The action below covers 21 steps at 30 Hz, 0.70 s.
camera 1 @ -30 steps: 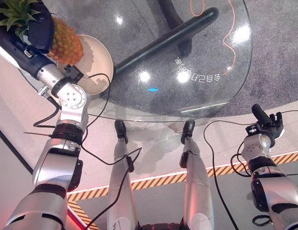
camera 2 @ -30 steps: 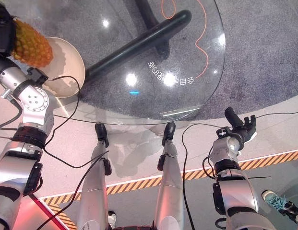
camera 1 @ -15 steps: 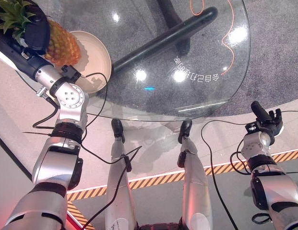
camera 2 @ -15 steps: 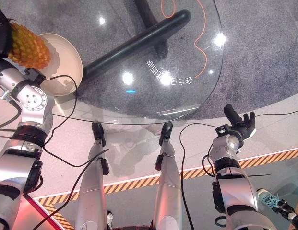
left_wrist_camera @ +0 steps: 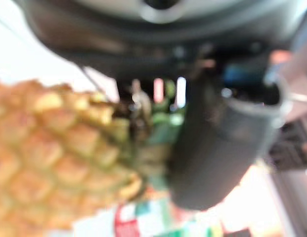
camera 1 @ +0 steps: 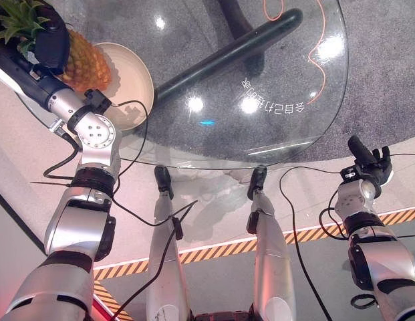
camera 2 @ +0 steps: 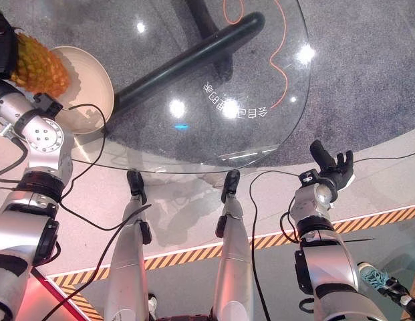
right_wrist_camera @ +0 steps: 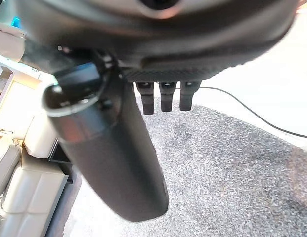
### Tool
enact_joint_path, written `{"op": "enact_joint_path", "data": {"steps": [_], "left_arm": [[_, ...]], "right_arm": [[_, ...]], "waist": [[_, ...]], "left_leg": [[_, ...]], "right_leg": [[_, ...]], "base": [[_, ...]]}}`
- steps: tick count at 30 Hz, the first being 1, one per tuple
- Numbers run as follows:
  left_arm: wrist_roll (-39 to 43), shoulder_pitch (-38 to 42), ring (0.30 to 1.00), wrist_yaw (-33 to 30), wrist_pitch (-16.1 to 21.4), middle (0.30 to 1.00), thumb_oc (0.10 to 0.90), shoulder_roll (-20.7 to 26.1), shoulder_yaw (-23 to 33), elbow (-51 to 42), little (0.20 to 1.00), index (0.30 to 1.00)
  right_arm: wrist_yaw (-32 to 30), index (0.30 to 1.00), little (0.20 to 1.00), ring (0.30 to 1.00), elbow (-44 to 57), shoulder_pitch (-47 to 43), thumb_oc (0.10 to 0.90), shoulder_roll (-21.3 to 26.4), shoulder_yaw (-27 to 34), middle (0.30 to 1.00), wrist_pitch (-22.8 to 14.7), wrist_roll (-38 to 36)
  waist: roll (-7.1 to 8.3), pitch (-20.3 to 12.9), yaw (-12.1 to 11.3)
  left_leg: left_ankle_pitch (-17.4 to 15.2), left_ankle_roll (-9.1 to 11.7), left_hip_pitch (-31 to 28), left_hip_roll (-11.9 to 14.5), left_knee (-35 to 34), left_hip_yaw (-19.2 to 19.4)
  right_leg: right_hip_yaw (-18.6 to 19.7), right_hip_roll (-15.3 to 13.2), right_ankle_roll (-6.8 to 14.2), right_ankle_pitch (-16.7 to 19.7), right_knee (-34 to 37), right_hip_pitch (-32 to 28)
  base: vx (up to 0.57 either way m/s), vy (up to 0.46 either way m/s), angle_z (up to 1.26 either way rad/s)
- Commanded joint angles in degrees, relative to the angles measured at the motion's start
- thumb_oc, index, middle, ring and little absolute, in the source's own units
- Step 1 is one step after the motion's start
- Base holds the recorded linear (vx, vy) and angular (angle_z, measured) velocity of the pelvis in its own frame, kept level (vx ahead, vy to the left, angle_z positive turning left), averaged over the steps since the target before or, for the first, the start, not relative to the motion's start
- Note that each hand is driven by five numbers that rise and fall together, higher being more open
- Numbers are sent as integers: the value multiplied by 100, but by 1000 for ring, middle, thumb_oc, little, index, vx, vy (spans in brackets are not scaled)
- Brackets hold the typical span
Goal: Pick up the fruit to the plate
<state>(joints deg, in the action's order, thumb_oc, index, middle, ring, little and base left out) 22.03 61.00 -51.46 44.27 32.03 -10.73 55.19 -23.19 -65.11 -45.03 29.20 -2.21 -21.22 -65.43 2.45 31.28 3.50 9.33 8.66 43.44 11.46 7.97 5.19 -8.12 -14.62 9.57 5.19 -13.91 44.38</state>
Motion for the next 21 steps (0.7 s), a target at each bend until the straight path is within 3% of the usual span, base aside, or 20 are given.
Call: {"op": "enact_joint_path", "data": {"steps": [1,21], "left_arm": [[10,830,528,-32,819,528,366,555,85,69,466,528],[193,765,575,261,920,575,421,477,64,146,521,575]], "right_arm": [[-44,900,900,900,-121,-6,800,236,42,900,-519,-116],[-66,900,900,900,-75,-74,800,208,-3,900,-573,-119]], "waist": [[246,-149,-86],[259,-149,-92]], "left_leg": [[-587,-64,193,-94,705,-35],[-584,-65,245,-117,714,-42]], "right_leg": [[-263,227,-56,-23,98,-91],[-282,228,-53,2,140,-69]], "base": [[0,0,0],[0,0,0]]}}
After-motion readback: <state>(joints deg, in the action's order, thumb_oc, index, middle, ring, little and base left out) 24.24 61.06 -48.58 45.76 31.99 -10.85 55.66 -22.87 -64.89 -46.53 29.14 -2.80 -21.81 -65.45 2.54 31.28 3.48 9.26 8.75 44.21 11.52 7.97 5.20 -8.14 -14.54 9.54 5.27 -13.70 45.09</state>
